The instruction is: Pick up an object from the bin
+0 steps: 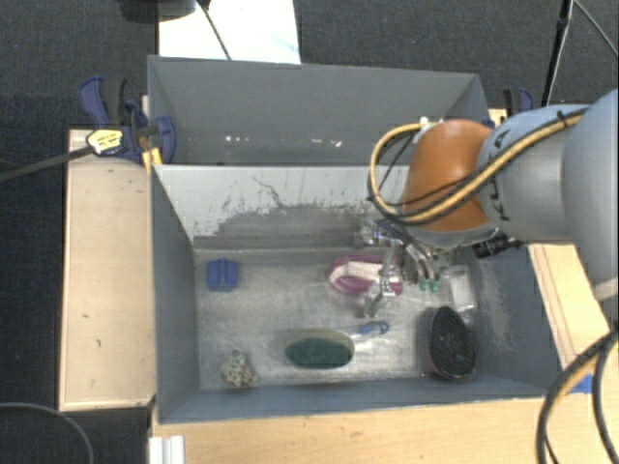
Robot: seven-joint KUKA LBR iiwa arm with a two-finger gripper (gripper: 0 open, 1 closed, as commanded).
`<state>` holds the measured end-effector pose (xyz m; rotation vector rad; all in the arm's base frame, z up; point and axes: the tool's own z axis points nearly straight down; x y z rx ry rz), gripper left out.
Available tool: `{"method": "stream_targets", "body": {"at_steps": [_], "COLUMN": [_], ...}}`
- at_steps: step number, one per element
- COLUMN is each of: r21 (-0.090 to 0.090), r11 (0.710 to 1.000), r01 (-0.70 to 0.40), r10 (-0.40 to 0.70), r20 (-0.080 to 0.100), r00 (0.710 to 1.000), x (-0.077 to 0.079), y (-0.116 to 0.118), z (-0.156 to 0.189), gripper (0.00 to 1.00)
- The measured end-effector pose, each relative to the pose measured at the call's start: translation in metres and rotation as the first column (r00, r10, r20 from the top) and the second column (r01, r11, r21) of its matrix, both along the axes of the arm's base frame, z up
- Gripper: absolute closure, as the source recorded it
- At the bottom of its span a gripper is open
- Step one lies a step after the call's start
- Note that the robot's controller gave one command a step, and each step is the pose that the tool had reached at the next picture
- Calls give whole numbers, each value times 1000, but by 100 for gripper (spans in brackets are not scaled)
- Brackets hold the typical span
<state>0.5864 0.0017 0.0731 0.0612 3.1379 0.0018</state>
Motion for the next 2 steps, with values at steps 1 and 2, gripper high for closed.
{"method": "stream_targets", "body": {"at_steps": [1,2], "r21": [0,0], "r11": [1000,1000], "r01": [-3,-31], "r10": [3,31], "r20": [-1,5], "r00": [1000,999], "x": [0,-17], "y": [0,19], "z": [0,129], "gripper": [100,100]}}
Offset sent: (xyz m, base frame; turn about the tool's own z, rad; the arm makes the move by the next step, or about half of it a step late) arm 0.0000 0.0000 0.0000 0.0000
